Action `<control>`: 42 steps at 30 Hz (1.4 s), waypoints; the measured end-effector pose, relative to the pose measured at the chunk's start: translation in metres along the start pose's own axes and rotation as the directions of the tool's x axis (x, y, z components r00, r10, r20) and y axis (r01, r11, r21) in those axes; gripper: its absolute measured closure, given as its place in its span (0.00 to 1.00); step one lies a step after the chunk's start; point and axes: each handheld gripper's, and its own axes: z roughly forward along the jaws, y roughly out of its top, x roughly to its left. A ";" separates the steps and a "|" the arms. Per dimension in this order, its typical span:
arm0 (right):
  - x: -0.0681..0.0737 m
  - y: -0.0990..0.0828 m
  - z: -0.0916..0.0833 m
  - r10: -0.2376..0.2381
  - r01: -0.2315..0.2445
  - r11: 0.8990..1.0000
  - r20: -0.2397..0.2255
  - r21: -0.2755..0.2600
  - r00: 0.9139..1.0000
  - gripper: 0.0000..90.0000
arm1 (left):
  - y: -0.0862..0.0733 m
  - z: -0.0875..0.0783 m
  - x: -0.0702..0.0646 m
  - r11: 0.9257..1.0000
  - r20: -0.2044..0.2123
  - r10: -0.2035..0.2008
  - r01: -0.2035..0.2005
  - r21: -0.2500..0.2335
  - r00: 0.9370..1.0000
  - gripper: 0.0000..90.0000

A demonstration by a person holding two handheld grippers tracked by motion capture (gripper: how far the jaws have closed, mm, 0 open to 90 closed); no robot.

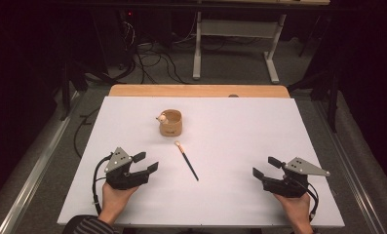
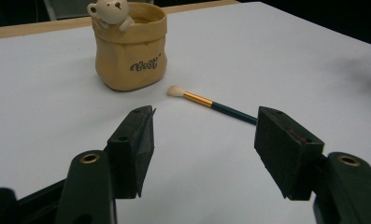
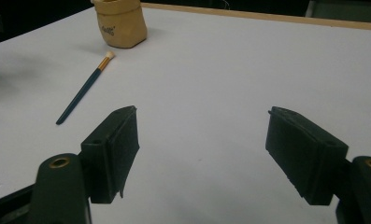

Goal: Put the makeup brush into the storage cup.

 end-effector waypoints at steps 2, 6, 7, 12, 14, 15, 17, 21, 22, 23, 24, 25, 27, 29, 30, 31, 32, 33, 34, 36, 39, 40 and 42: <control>0.000 0.000 0.000 -0.008 0.008 1.000 -0.002 -0.002 1.000 0.30 | 0.000 0.000 -0.001 1.000 0.001 0.000 0.000 0.000 1.000 0.43; 0.000 0.000 0.000 -0.006 0.006 1.000 0.000 -0.001 1.000 0.30 | 0.000 0.000 -0.001 1.000 0.003 0.002 -0.002 0.006 1.000 0.42; 0.000 0.000 0.000 -0.002 0.002 1.000 0.000 0.001 1.000 0.30 | 0.000 0.000 -0.001 1.000 0.004 0.002 -0.002 0.004 1.000 0.42; 0.001 0.000 0.000 -0.007 0.007 1.000 0.000 0.002 1.000 0.30 | 0.000 0.000 0.000 1.000 0.002 0.000 0.000 0.002 1.000 0.42; 0.000 0.000 0.000 -0.003 0.003 1.000 0.000 0.002 1.000 0.30 | 0.000 0.000 0.000 1.000 0.003 -0.002 0.002 0.002 1.000 0.42; 0.000 0.000 0.000 -0.003 0.003 1.000 0.000 0.002 1.000 0.30 | 0.000 0.000 -0.001 1.000 0.004 -0.002 0.002 0.000 1.000 0.42; 0.000 0.000 0.000 0.000 0.000 1.000 0.000 0.000 1.000 0.30 | 0.000 0.000 -0.002 1.000 0.004 0.005 -0.005 0.004 1.000 0.42; 0.000 0.000 0.000 -0.002 0.002 1.000 -0.001 0.000 1.000 0.30 | 0.000 -0.001 -0.002 1.000 0.001 0.004 -0.004 -0.001 1.000 0.42; 0.000 0.000 0.000 0.001 -0.001 1.000 -0.001 0.001 1.000 0.30 | 0.000 -0.001 -0.002 1.000 0.002 0.003 -0.003 0.000 1.000 0.42; 0.000 0.000 0.000 0.001 -0.001 1.000 -0.001 0.001 1.000 0.30 | 0.000 -0.001 -0.002 1.000 0.002 0.004 -0.004 0.000 1.000 0.42; 0.000 0.000 0.000 0.001 -0.001 1.000 0.000 0.002 1.000 0.30 | 0.000 -0.001 -0.002 1.000 0.004 0.005 -0.005 0.001 1.000 0.42; 0.000 0.000 0.000 0.001 -0.001 1.000 0.000 0.002 1.000 0.30 | 0.000 -0.001 -0.002 1.000 0.004 0.005 -0.005 0.001 1.000 0.42; 0.000 0.000 0.000 0.003 -0.003 1.000 0.001 0.002 1.000 0.30 | 0.000 0.000 -0.003 1.000 0.005 0.005 -0.005 0.000 1.000 0.42; 0.000 0.000 0.000 0.000 0.000 1.000 0.001 0.003 1.000 0.30 | 0.000 -0.001 -0.003 1.000 0.005 0.006 -0.006 -0.001 1.000 0.42; 0.000 0.000 0.001 -0.005 0.005 1.000 -0.001 0.000 1.000 0.30 | 0.000 -0.001 -0.003 1.000 0.005 0.006 -0.006 -0.002 1.000 0.42; 0.000 0.000 0.001 -0.005 0.005 1.000 -0.001 0.001 1.000 0.30 | 0.000 -0.001 -0.003 1.000 0.005 0.006 -0.005 -0.003 1.000 0.42; 0.000 0.000 0.000 0.000 0.000 1.000 0.000 0.001 1.000 0.30 | 0.000 -0.001 -0.004 1.000 0.007 0.008 -0.008 -0.002 1.000 0.42; 0.000 0.000 0.000 0.002 -0.002 1.000 0.000 0.002 1.000 0.30 | 0.000 -0.001 -0.004 1.000 0.007 0.008 -0.008 -0.002 1.000 0.42; 0.000 0.000 0.000 0.002 -0.002 1.000 0.000 0.002 1.000 0.30 | 0.000 -0.001 -0.004 1.000 0.007 0.008 -0.008 -0.002 1.000 0.42; 0.000 0.000 0.000 0.001 -0.001 1.000 0.000 0.000 1.000 0.30 | 0.001 -0.001 -0.004 1.000 0.010 0.006 -0.006 -0.003 1.000 0.42; 0.000 0.000 0.000 0.002 -0.002 1.000 -0.001 0.001 1.000 0.30 | 0.001 -0.002 -0.006 1.000 0.013 0.005 -0.005 -0.010 1.000 0.42; 0.000 0.000 0.000 0.005 -0.005 1.000 -0.001 0.002 1.000 0.30 | 0.002 -0.002 -0.007 1.000 0.012 0.007 -0.007 -0.011 1.000 0.41; 0.000 0.000 0.000 0.001 -0.001 1.000 -0.003 0.000 1.000 0.30 | 0.003 -0.003 -0.008 1.000 0.015 0.006 -0.006 -0.015 1.000 0.41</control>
